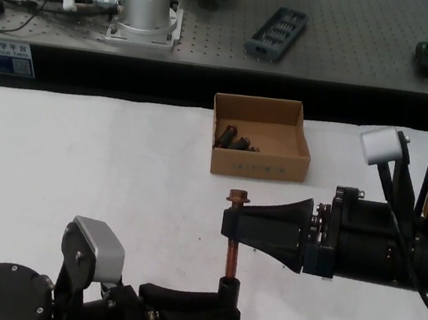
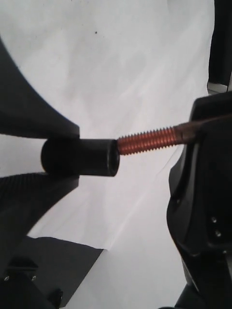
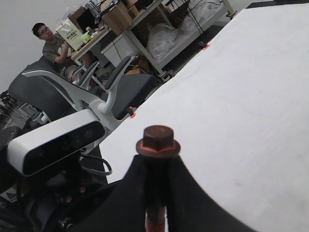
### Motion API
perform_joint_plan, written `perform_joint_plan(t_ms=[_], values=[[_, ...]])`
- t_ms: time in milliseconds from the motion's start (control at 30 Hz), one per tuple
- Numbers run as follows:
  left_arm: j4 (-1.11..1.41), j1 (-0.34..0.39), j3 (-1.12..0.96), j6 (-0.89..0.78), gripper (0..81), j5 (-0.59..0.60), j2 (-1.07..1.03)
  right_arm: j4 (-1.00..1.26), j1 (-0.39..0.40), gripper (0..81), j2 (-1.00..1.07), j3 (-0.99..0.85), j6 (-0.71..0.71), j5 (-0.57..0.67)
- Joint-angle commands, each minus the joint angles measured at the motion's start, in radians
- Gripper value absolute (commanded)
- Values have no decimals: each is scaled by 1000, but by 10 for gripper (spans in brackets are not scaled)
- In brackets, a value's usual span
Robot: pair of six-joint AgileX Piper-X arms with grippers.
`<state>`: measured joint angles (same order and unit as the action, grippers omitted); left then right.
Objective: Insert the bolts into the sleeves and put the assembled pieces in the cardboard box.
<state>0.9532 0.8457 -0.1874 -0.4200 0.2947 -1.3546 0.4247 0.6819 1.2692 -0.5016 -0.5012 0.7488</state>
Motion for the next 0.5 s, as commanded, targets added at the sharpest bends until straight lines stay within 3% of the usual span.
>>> perform_joint_plan(t_ms=[0,467], values=[[20,-3,-12,-28,44,0,0,1,-5,16,-12,-3,-3,28],[-10,-3,-12,-72,44,-21,0,1,-5,16,-12,-3,-7,31]])
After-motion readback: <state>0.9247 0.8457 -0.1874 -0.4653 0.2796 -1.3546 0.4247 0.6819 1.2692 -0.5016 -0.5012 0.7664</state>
